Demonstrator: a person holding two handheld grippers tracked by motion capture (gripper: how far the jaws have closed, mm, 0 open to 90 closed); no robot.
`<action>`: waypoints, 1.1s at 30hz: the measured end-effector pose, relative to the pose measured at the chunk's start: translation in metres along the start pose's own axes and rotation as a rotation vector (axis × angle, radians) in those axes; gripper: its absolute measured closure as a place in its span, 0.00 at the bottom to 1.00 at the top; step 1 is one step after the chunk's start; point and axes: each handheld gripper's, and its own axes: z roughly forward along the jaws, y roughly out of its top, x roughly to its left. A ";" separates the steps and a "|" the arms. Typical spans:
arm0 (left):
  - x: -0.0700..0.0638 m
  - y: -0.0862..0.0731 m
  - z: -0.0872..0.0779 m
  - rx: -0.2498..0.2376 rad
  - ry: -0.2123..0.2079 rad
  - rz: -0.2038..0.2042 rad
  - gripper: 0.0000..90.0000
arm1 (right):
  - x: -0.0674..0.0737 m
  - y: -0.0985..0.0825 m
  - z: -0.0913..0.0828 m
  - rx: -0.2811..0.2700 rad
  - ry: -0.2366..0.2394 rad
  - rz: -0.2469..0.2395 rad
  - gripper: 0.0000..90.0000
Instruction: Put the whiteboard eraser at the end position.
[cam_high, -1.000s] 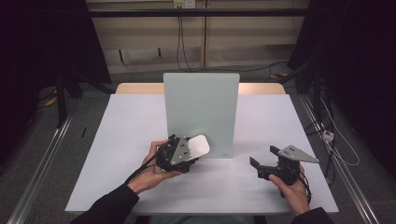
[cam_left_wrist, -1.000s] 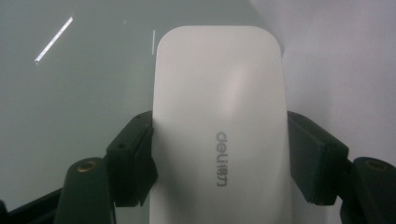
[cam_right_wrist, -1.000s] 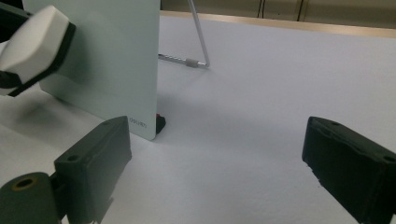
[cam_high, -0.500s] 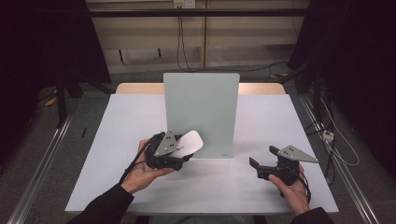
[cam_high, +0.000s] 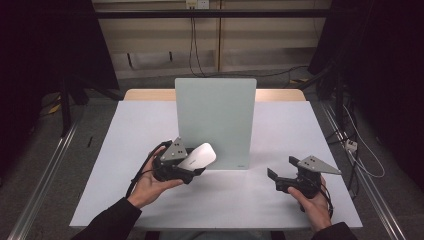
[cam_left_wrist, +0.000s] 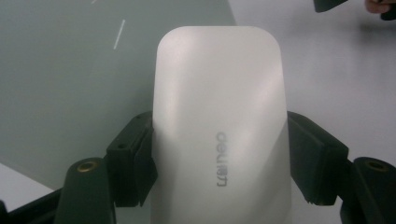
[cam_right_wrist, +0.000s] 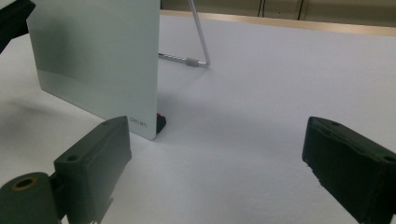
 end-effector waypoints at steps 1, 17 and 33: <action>-0.001 0.000 0.000 0.002 -0.013 -0.006 0.35 | 0.000 0.000 0.000 0.001 -0.001 0.003 0.09; -0.021 0.003 0.012 0.134 -0.079 0.027 0.35 | 0.001 0.000 -0.003 -0.003 0.013 -0.006 0.09; -0.033 0.010 0.047 0.273 -0.141 0.126 0.35 | 0.001 -0.001 -0.001 0.000 0.010 -0.007 0.09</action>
